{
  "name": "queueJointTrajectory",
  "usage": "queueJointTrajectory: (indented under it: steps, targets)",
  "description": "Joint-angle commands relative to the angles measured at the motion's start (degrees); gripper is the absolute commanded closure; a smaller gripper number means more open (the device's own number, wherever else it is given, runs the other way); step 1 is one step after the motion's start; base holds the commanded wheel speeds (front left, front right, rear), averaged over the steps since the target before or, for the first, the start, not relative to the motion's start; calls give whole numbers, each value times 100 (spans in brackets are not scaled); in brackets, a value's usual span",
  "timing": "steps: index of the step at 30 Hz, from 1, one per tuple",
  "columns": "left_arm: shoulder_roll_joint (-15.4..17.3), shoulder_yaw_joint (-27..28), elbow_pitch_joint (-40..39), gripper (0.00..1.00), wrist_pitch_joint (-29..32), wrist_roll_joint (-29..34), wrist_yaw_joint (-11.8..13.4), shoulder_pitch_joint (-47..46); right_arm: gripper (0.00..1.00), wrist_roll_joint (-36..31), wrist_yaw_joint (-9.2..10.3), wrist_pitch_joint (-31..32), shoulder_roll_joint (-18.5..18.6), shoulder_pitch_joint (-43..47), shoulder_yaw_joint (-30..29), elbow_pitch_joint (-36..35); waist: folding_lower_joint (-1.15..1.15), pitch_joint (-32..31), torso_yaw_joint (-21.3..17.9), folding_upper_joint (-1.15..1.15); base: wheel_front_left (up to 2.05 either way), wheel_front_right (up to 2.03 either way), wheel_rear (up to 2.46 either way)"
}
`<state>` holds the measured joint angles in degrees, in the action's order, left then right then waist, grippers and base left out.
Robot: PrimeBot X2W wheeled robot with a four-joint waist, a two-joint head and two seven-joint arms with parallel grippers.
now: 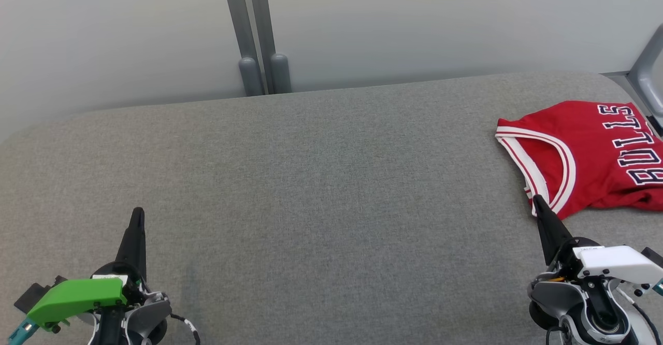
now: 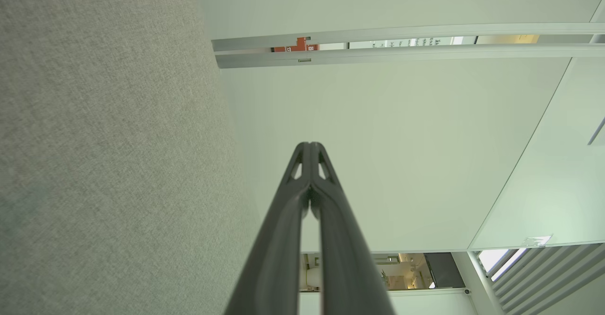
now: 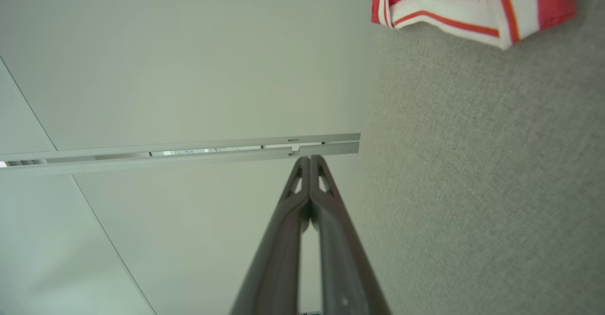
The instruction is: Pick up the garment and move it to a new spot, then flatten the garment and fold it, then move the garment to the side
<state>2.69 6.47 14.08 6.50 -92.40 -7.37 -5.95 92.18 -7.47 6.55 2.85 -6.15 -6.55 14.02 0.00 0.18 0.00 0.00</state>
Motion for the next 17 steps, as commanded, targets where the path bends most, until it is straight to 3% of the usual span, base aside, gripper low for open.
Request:
queueJointTrajectory:
  steps: [1,17]
  targets:
    - [35,17,1,100,24,-5,-27,-69,100,37,-4,22,1,-29,-7,8,0,0,0,0,0,0,0]
    - [35,16,0,100,24,-5,-27,-69,100,38,-4,20,0,-29,-5,8,0,0,0,0,0,0,0]
